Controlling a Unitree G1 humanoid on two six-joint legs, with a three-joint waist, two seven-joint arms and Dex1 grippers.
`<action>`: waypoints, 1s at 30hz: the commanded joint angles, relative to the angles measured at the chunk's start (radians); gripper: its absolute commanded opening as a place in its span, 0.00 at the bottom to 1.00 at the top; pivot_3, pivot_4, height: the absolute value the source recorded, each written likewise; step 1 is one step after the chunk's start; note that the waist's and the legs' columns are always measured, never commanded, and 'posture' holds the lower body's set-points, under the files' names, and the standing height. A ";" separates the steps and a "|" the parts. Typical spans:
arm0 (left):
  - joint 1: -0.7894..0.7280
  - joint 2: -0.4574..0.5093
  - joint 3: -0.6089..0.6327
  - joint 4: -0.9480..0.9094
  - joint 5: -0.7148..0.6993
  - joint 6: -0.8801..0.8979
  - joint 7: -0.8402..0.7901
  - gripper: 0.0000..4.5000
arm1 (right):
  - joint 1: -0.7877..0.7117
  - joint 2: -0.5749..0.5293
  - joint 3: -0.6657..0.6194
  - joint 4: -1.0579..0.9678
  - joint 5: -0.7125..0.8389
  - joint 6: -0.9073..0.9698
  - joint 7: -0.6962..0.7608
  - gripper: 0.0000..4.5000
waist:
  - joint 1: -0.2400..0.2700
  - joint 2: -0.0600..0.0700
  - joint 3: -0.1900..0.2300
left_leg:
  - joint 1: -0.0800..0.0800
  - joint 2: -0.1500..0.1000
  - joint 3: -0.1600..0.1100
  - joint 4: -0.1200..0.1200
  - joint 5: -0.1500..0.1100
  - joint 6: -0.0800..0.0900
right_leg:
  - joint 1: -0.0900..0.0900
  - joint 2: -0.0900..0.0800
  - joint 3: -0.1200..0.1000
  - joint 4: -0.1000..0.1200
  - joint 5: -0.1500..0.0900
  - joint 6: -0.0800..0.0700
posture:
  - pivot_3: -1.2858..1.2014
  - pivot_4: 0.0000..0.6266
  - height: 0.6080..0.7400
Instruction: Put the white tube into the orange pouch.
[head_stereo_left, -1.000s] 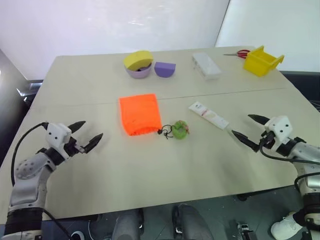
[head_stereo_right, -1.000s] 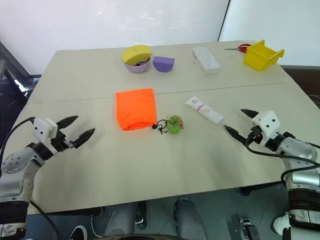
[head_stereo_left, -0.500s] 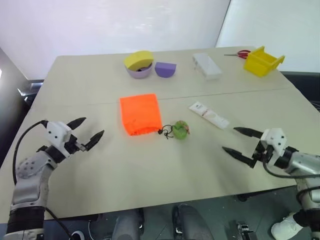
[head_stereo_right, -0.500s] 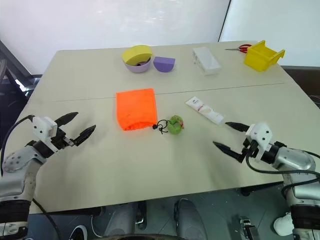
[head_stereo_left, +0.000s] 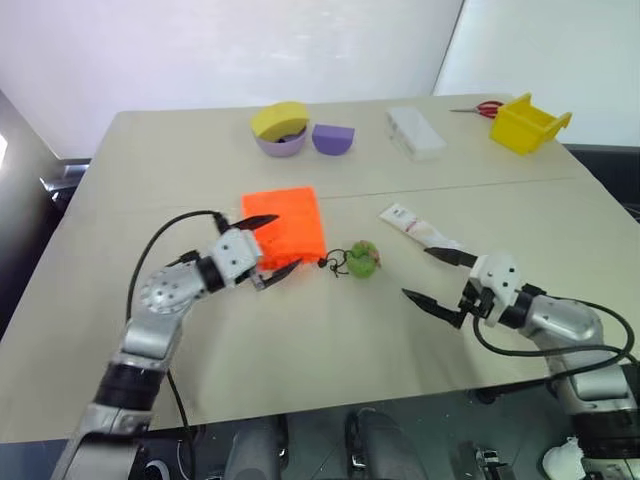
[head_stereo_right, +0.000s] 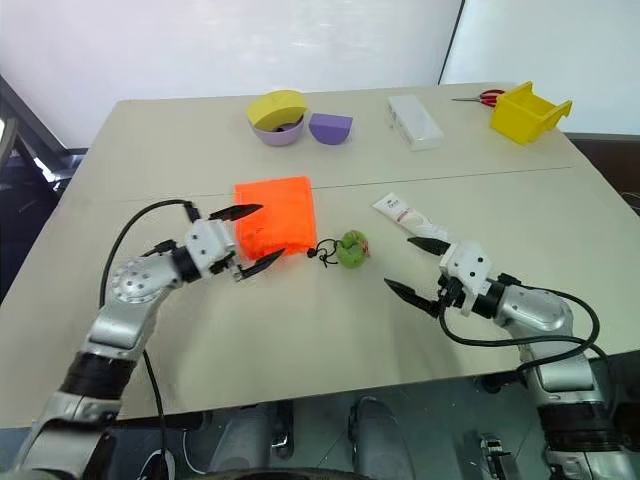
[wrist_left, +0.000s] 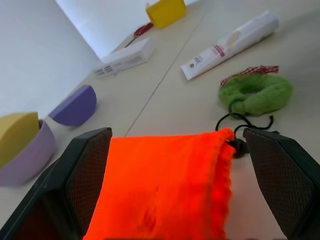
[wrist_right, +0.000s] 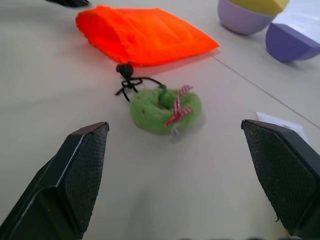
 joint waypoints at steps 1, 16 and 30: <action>-0.025 -0.003 -0.005 0.020 0.074 -0.038 0.073 1.00 | -0.006 0.002 -0.011 -0.049 -0.003 0.011 -0.030 0.99 | -0.001 0.000 0.000 | 0.000 0.000 0.000 0.000 0.000 0.000 | 0.000 0.000 0.000 0.000 0.000 0.000 | 0.52 0.24 1.00; -0.079 -0.067 -0.031 0.154 0.145 -0.019 0.191 0.60 | -0.049 0.017 -0.007 -0.008 -0.032 -0.009 -0.073 1.00 | 0.001 0.000 0.000 | 0.000 0.000 0.001 0.001 0.001 0.001 | 0.000 0.000 0.000 0.000 0.001 0.002 | 0.52 0.24 1.00; -0.072 -0.081 -0.011 0.129 0.099 0.057 0.174 0.01 | -0.051 0.015 -0.017 -0.007 -0.037 -0.020 -0.090 1.00 | 0.000 0.000 0.000 | 0.000 0.000 0.001 0.001 0.001 0.001 | 0.000 0.001 0.000 0.000 0.003 0.005 | 0.52 0.24 1.00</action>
